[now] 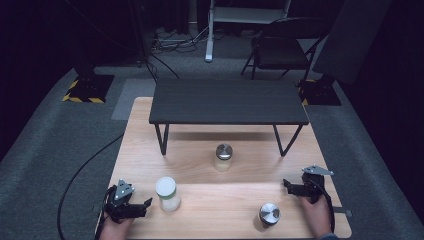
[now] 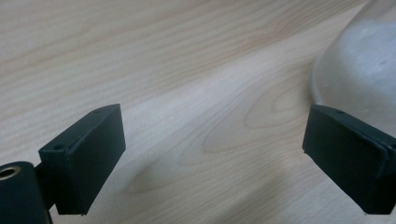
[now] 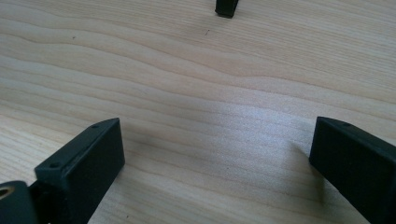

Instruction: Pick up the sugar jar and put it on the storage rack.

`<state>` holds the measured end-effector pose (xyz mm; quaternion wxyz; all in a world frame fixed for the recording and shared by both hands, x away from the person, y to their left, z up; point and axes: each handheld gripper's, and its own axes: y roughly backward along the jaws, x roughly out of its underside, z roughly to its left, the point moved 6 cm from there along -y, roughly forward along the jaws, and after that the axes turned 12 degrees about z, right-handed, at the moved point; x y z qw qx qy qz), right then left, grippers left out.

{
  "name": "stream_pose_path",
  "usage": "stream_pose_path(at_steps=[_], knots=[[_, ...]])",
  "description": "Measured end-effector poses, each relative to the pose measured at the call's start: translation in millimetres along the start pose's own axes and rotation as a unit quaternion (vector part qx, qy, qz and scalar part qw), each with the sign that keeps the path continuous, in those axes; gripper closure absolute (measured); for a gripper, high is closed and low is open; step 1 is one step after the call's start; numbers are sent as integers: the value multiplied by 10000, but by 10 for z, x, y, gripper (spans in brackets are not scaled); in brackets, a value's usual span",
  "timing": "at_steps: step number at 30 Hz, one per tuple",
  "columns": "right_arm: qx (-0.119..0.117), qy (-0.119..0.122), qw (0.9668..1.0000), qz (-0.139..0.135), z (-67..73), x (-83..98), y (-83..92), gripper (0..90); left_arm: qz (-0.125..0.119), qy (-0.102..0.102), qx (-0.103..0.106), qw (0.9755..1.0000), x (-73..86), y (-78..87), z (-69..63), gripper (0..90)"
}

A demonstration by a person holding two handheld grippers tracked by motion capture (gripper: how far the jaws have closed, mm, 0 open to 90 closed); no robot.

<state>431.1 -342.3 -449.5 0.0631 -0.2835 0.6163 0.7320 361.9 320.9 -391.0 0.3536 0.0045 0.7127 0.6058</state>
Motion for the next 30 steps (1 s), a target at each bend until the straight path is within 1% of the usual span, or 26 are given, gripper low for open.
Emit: stream_pose_path(at_steps=[1,2,3,6,7,11,13,14,15,16,17,18,19,20,21,26,27,30], knots=[[0,-2,10000,0,0,0,0,28,-28,-36,7,10000,-16,39,-6,58],[-1,-2,10000,0,0,0,0,29,-46,-31,-12,10000,-34,92,-19,64],[-1,-2,10000,0,0,0,0,29,-123,-15,-33,9999,-41,148,-31,65],[-1,-3,10000,0,0,0,0,28,-472,-8,-122,9988,-19,288,-81,65],[-1,-2,10000,0,0,0,0,28,-562,19,-111,9984,-10,321,-89,66],[-1,-3,10000,0,0,0,0,28,-789,12,-119,9968,1,419,-109,75],[-1,-2,10000,-1,0,0,0,29,-931,28,-167,9955,19,463,-123,75],[-1,1,10000,0,0,0,0,28,-1026,74,-146,9946,36,483,-120,75],[-1,1,10000,0,0,0,0,28,-1026,74,-146,9946,36,483,-120,75],[-2,1,10000,0,-1,0,0,29,-1135,140,-93,9934,59,503,-112,75],[-2,1,10000,0,-1,0,0,28,-1316,249,-61,9910,97,549,-109,75],[-3,2,10000,0,-1,0,0,29,-1316,249,-61,9910,97,549,-109,75],[-3,1,10000,-1,-1,0,0,29,-1477,307,-13,9885,128,599,-91,75],[-2,2,10000,0,-1,0,0,28,-1546,340,10,9874,140,615,-87,75],[-3,2,10000,0,-1,0,0,28,-1591,352,19,9866,150,627,-85,75],[-3,3,10000,0,-1,0,0,28,-1621,285,-2,9864,164,645,-83,75],[-3,2,10000,0,-1,0,0,28,-1650,270,6,9859,169,645,-82,75],[-2,3,10000,1,-1,0,0,29,-1675,234,14,9856,168,649,-87,75]])
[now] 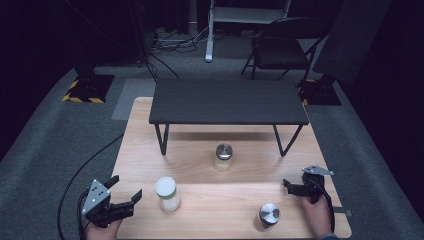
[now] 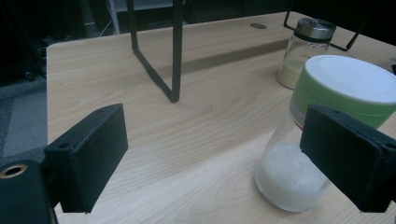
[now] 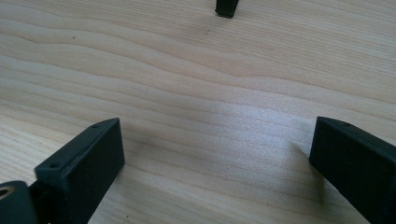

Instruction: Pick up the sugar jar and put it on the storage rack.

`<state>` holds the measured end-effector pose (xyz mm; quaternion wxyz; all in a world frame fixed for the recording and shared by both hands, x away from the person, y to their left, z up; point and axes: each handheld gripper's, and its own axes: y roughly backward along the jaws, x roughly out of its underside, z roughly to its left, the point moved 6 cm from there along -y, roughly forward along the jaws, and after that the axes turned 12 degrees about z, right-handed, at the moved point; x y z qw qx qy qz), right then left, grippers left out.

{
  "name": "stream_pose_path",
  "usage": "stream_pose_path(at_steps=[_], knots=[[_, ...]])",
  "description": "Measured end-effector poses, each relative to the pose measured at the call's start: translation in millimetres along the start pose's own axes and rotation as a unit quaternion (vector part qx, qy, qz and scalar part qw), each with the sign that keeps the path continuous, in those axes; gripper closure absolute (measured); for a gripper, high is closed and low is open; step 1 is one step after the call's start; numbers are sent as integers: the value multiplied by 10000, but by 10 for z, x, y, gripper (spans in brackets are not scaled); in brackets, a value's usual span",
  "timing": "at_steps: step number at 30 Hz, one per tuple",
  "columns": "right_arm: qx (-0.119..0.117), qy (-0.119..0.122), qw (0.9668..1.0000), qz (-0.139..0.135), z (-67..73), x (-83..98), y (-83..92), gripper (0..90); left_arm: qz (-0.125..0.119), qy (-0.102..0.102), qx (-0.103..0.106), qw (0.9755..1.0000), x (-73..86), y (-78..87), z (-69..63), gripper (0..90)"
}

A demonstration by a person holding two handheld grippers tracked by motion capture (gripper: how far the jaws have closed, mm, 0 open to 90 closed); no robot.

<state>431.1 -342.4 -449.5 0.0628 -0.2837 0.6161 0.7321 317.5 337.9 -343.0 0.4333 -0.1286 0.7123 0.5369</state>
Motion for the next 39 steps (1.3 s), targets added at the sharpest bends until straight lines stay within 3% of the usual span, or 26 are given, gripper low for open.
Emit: stream_pose_path(at_steps=[4,5,9,21,25,32,39], knots=[[0,-3,10000,-1,1,0,0,28,-42,-2,22,10000,-9,15,-7,75],[0,0,10000,-1,0,0,0,29,-141,58,107,9998,-10,30,-9,75],[0,0,10000,-1,0,0,0,29,-159,139,128,9997,-62,57,-80,76],[-4,3,10000,0,-1,2,1,29,-44,-56,281,9996,-219,-129,-469,65],[-9,9,10000,-1,-1,5,3,28,-12,-182,255,9995,-260,-179,-594,66],[-9,10,10000,0,-1,6,4,29,55,-235,124,9996,-263,-269,-770,65],[-9,10,10000,-1,-1,6,4,28,80,-192,162,9997,-255,-323,-806,67]])
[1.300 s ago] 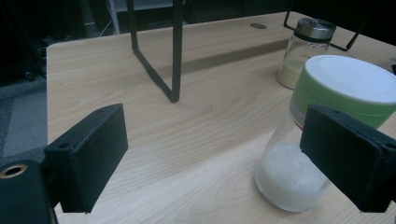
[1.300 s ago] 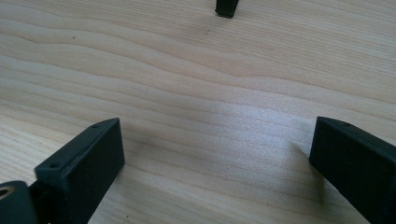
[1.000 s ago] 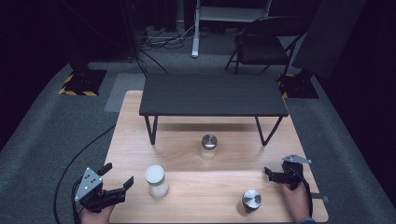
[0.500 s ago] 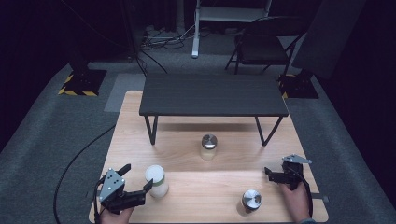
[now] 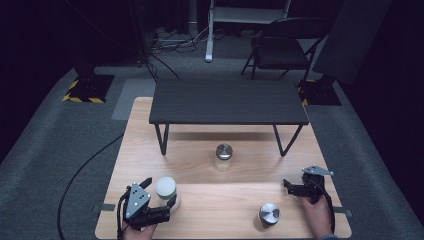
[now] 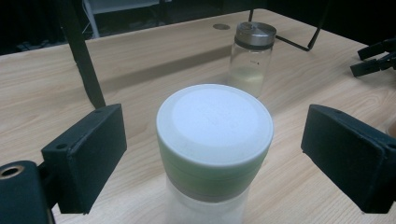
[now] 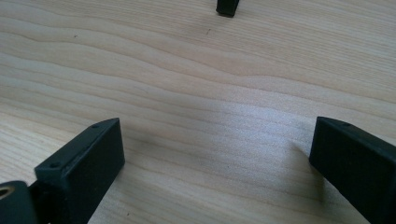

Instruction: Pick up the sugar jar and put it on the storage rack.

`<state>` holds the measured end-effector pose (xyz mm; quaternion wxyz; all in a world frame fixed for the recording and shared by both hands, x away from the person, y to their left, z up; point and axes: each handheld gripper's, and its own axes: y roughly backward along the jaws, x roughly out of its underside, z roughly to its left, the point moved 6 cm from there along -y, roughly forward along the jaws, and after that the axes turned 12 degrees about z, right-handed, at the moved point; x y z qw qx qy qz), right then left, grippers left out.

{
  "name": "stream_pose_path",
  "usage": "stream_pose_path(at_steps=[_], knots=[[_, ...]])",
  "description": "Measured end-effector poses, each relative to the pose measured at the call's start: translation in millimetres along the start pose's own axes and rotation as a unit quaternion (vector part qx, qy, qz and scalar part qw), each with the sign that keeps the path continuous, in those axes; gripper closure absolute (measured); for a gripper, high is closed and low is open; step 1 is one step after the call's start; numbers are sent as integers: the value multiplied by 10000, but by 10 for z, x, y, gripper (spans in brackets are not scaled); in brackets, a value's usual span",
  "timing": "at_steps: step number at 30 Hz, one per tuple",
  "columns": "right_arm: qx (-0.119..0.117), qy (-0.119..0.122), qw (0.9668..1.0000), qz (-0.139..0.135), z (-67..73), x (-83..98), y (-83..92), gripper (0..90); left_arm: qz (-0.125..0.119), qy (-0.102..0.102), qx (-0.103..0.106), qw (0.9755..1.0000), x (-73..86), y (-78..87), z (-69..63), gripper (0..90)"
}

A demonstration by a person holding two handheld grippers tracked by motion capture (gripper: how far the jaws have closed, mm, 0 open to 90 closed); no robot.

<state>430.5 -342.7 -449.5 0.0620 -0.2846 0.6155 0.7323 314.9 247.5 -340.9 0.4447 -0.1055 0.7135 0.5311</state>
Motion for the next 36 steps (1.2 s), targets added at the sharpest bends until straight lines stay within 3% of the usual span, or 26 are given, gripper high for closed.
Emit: stream_pose_path(at_steps=[10,20,29,36], knots=[[-1,-1,10000,0,0,0,0,28,-56,82,-105,9999,40,-22,-12,68],[-3,6,10000,0,-1,-2,-1,28,-59,84,-58,9999,46,-108,-5,77],[-20,25,10000,0,-8,-7,-4,28,77,211,183,9996,24,-270,39,106],[-22,29,10000,1,-8,-7,-4,29,356,142,-20,9993,-26,-374,-39,140]])
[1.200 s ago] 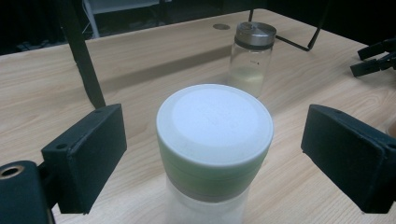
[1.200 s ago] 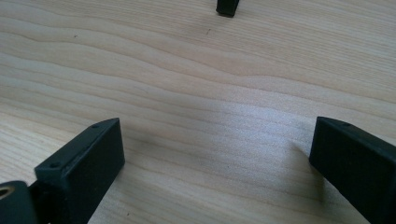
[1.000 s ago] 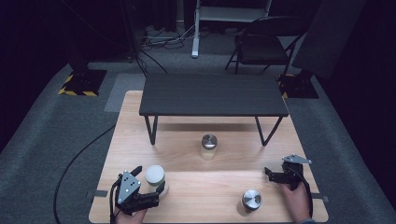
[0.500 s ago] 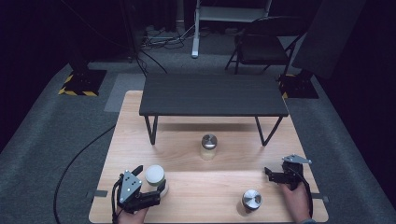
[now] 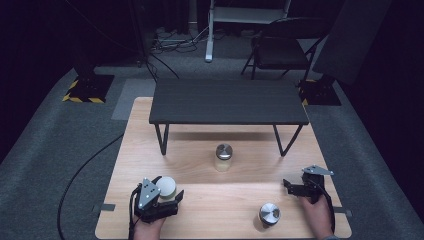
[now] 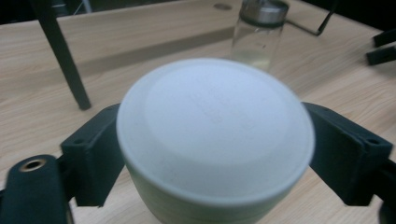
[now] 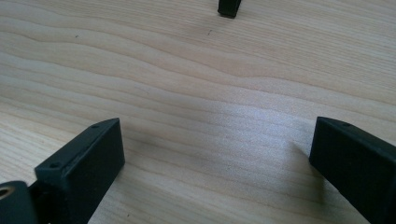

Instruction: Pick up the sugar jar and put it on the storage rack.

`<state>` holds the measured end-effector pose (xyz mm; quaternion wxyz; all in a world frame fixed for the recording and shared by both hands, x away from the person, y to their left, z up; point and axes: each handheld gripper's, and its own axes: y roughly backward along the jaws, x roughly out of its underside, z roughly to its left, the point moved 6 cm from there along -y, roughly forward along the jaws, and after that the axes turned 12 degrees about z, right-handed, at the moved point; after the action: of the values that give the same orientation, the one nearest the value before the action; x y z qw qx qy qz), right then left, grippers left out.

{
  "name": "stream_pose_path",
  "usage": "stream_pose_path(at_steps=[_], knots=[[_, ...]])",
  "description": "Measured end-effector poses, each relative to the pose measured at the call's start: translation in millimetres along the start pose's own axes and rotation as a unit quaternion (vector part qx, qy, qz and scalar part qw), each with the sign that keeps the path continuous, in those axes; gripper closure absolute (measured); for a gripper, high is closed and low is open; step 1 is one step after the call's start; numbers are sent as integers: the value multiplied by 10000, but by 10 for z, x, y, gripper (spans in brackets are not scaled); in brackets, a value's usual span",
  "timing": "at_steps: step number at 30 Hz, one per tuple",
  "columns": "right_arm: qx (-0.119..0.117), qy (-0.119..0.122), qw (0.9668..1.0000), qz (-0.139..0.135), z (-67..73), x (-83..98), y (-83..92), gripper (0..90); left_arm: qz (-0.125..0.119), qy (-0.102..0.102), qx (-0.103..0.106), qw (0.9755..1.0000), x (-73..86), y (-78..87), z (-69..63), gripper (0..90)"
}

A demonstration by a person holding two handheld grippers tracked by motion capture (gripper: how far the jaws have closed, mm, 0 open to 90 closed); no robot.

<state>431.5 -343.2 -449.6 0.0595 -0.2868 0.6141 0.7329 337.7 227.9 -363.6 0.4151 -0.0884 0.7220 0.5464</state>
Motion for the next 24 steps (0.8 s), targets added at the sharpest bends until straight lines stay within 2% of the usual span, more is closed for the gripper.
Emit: stream_pose_path(at_steps=[2,4,7,17,24], knots=[[1,0,10000,0,0,0,0,28,58,-55,-3,10000,-9,-33,-18,151],[1,0,10000,1,0,0,0,28,14,-85,-49,10000,6,-31,-35,211],[1,-1,10000,1,1,0,0,29,-70,-21,-76,9999,46,-16,-21,330],[2,-1,10000,1,1,0,0,28,-140,-64,-114,9998,69,-30,-38,335],[4,-4,10000,1,2,0,0,28,4,-57,-137,9999,7,-16,-50,337]])
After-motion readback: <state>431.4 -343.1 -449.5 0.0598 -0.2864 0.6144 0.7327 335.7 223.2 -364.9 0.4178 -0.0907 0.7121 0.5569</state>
